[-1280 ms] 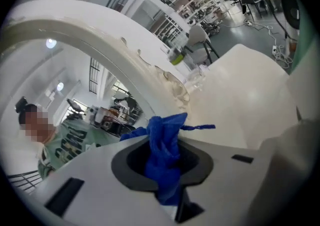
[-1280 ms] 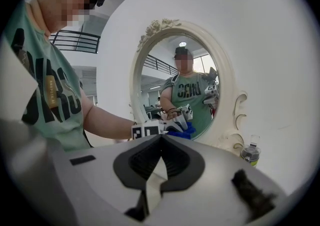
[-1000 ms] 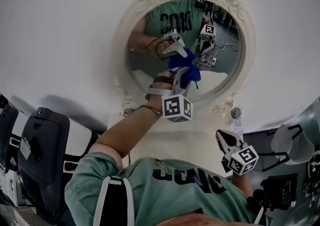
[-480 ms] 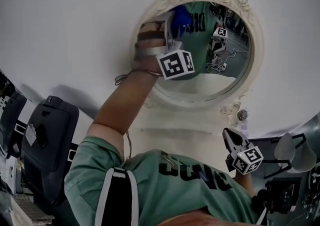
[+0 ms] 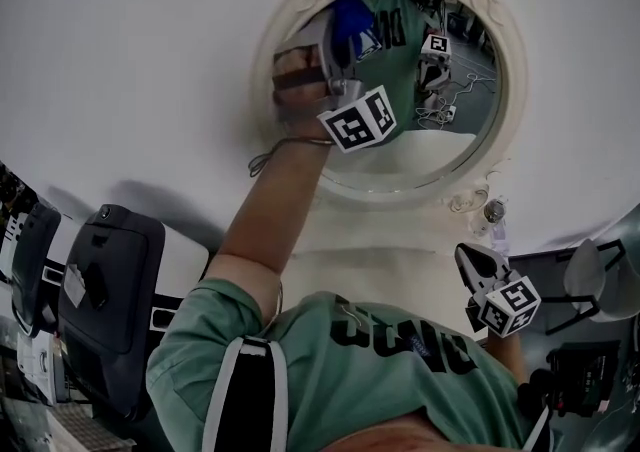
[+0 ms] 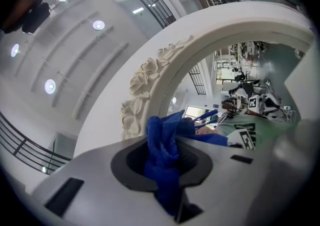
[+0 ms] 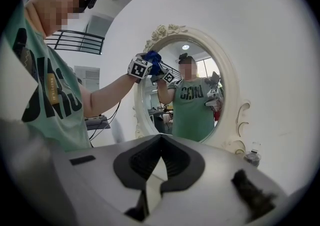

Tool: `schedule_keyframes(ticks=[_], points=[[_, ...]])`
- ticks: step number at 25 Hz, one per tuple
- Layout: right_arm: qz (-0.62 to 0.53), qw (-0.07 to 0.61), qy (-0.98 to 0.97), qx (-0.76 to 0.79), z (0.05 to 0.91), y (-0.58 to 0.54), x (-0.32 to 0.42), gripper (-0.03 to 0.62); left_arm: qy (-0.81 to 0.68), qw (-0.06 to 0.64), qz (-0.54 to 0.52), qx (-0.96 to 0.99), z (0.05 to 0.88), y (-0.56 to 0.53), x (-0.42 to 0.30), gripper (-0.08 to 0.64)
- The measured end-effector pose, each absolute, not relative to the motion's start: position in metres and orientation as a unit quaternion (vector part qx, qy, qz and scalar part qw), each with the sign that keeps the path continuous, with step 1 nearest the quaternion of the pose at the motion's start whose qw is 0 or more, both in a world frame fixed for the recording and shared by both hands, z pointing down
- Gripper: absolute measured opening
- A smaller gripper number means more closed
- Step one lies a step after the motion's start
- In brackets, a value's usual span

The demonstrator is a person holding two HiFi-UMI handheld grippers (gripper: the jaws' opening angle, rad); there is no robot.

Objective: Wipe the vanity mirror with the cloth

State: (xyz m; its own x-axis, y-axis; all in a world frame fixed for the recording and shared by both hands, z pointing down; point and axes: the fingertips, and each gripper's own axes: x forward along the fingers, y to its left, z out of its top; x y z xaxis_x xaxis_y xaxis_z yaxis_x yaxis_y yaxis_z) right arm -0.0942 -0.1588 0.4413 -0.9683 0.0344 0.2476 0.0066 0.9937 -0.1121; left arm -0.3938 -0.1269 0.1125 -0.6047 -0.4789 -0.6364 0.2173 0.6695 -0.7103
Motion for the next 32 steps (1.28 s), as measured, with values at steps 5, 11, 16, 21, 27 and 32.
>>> schedule_keyframes(ticks=[5, 11, 16, 21, 27, 32], points=[[0.064, 0.129, -0.990, -0.003, 0.449, -0.160, -0.093, 0.005, 0.789, 0.440, -0.417, -0.097, 0.118, -0.129, -0.387, 0.060], [0.076, 0.134, -0.988, -0.013, 0.456, -0.158, -0.098, 0.005, 0.741, 0.427, -0.475, -0.208, 0.219, -0.174, -0.352, 0.060], [0.085, 0.144, -0.986, -0.009, 0.462, -0.157, -0.095, 0.005, 0.681, 0.382, -0.541, -0.313, 0.347, -0.224, -0.311, 0.060], [0.093, 0.153, -0.984, -0.002, 0.468, -0.156, -0.093, 0.005, 0.623, 0.380, -0.581, -0.361, 0.436, -0.237, -0.294, 0.061], [0.108, 0.160, -0.981, 0.007, 0.477, -0.160, -0.089, 0.005, 0.577, 0.290, -0.609, -0.461, 0.534, -0.251, -0.275, 0.072], [0.115, 0.168, -0.979, 0.015, 0.476, -0.160, -0.088, 0.005, 0.587, 0.200, -0.558, -0.551, 0.574, -0.249, -0.269, 0.064]])
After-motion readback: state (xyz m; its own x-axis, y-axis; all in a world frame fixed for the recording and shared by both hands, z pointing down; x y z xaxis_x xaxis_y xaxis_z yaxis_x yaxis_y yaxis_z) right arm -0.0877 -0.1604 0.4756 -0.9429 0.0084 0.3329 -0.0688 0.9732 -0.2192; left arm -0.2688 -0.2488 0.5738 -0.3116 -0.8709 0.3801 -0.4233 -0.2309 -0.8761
